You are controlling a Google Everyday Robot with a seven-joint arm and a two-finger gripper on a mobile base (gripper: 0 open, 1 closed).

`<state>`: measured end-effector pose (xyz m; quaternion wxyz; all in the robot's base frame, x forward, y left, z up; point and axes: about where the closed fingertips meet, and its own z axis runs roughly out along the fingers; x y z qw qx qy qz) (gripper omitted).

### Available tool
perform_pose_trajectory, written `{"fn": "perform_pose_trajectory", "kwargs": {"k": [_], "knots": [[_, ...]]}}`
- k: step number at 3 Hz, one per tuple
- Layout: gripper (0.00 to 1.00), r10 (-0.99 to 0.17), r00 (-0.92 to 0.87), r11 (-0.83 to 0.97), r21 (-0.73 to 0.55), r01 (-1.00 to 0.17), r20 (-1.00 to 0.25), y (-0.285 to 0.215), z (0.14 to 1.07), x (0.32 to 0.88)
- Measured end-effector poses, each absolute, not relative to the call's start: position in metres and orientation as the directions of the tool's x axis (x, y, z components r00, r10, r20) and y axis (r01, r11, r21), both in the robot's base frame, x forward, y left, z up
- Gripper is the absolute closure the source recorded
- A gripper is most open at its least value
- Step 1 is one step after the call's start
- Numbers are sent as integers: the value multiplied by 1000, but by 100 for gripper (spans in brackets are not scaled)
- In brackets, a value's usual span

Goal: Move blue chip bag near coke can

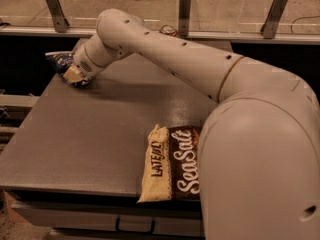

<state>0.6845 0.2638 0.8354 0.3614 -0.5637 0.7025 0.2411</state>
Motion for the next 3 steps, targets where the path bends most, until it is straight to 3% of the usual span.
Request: {"fn": "perform_pose_trajectory", "kwargs": {"k": [3], "knots": [[100, -618, -103, 248, -69, -966, -780, 264, 837, 684]]}}
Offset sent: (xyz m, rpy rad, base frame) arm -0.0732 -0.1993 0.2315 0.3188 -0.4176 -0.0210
